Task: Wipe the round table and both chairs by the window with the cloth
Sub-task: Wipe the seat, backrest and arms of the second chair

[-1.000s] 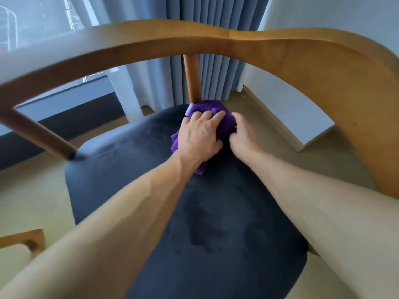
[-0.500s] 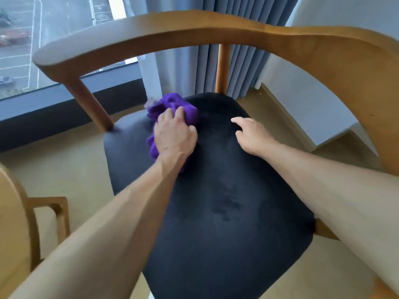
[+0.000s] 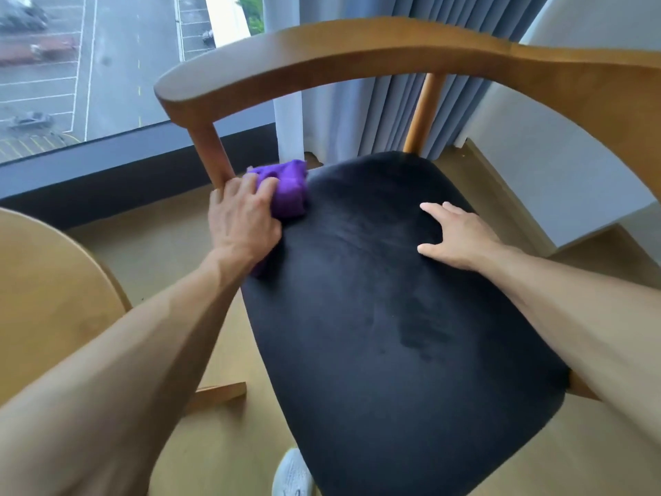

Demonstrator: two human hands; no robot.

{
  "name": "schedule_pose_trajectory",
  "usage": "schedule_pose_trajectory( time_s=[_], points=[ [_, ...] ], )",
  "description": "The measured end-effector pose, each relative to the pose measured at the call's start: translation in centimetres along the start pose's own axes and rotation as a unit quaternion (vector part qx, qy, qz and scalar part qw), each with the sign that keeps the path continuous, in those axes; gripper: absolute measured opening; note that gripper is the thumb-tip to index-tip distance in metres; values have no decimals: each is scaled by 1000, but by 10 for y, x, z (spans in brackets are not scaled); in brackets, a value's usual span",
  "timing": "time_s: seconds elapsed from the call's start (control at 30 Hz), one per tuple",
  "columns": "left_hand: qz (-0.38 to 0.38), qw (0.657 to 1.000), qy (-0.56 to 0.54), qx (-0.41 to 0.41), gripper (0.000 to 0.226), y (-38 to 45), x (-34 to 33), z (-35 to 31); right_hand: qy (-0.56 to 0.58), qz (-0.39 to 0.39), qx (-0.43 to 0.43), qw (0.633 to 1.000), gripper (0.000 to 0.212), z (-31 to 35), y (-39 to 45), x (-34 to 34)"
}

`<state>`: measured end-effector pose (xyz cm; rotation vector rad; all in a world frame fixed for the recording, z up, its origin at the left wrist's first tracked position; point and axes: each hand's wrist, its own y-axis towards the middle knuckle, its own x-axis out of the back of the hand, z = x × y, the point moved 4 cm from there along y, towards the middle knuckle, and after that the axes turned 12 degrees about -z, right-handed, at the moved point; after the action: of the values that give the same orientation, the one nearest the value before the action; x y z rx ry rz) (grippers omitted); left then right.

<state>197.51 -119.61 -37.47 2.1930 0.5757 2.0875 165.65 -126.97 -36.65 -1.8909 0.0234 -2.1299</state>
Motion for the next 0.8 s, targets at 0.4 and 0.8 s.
schedule_pose_trajectory(
  time_s=[0.4,0.8],
  points=[
    [12,970,-64,236,47,-46,13,-22,-39,28,2,999,82,1,-1,0],
    [-12,922,-132,365,55,-151,35,-46,-63,40,-6,997,79,9,-4,-7]
  ],
)
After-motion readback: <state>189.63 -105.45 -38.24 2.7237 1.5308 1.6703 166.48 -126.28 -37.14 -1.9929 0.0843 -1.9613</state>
